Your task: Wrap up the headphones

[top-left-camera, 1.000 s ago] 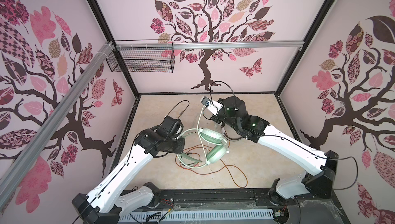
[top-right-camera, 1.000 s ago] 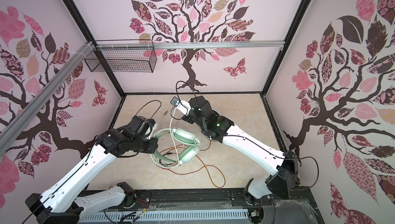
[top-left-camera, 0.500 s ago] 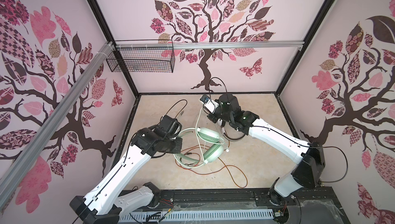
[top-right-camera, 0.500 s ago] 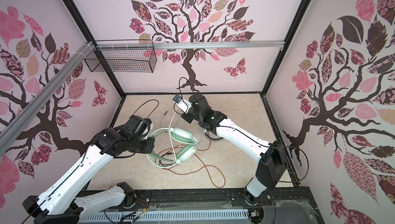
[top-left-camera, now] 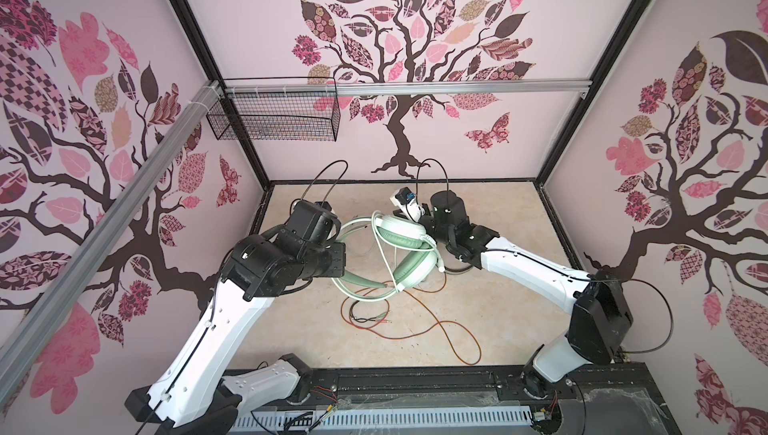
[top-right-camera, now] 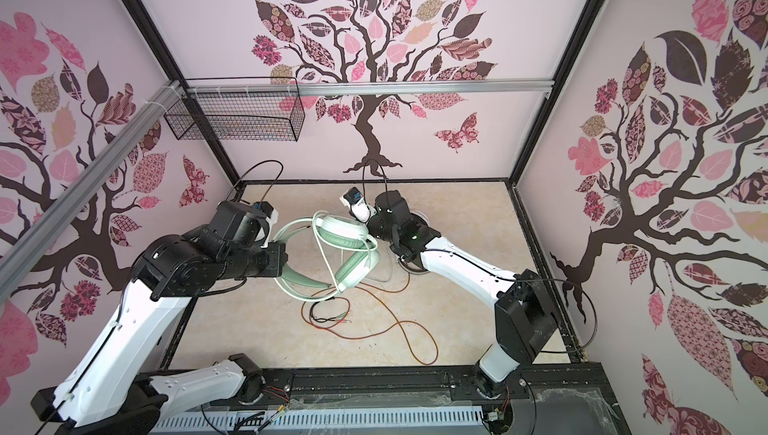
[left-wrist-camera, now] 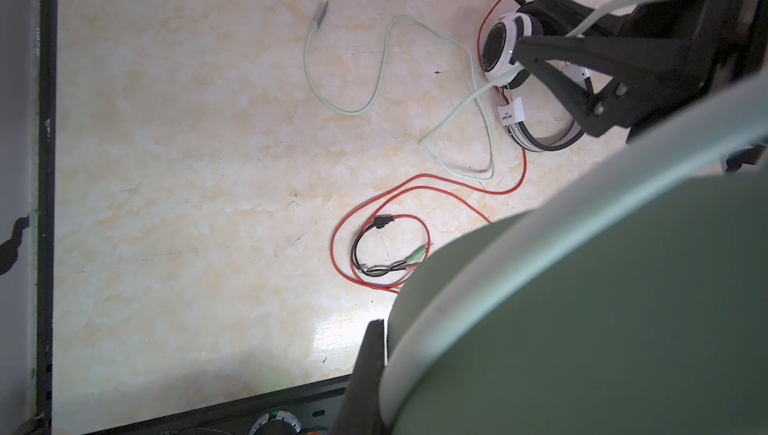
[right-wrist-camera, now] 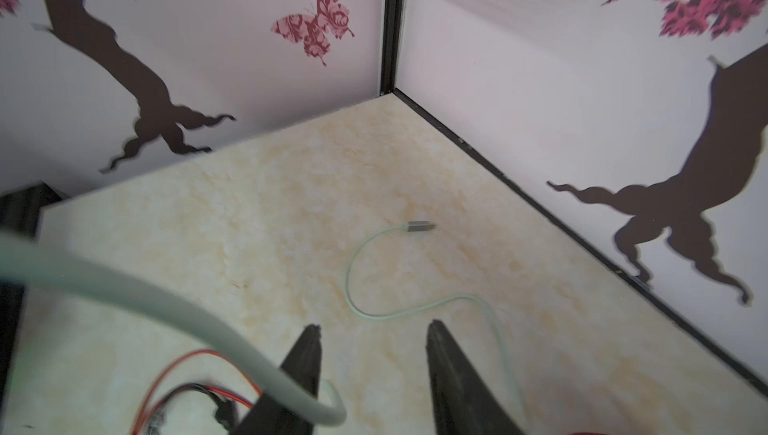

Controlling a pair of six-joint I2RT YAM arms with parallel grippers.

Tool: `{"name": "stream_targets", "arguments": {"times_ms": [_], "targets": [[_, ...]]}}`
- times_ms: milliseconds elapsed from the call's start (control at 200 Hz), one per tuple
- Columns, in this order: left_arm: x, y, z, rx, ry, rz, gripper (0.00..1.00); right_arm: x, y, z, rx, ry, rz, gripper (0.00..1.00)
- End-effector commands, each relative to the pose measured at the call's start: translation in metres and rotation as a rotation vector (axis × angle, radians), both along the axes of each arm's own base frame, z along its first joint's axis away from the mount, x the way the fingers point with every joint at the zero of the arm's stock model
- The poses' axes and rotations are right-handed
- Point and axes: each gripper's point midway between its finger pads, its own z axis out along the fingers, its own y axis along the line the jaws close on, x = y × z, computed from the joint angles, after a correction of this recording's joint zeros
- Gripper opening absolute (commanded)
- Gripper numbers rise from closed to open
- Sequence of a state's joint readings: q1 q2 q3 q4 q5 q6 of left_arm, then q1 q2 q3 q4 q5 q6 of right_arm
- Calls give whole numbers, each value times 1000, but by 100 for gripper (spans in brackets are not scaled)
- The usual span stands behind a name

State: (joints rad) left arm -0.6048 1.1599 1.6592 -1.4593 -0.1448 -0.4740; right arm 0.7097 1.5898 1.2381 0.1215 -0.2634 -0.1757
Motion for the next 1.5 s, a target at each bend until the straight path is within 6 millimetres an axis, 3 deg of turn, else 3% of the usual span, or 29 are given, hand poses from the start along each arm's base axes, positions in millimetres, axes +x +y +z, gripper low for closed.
{"name": "stream_targets", "arguments": {"times_ms": [0,60,380,515,665,850,1240,1495], "targets": [[7,3,34,-41,-87,46,0,-8,4,-9,65,63,40,82],[9,6,42,-28,-95,61,0,-14,1,-15,76,82,49,89],[21,10,94,-76,-192,129,0,-77,-17,-59,111,261,186,93],[26,7,106,-89,-212,129,0,-91,-35,-87,58,274,155,97],[30,7,116,-90,-234,131,0,-86,-48,-115,-11,277,82,98],[32,6,120,-85,-241,129,0,-78,-41,-131,-14,300,74,95],[38,4,119,-79,-240,129,0,-43,5,-155,19,395,91,85],[41,3,120,-87,-242,133,0,-54,28,-181,-19,441,143,80]]}}
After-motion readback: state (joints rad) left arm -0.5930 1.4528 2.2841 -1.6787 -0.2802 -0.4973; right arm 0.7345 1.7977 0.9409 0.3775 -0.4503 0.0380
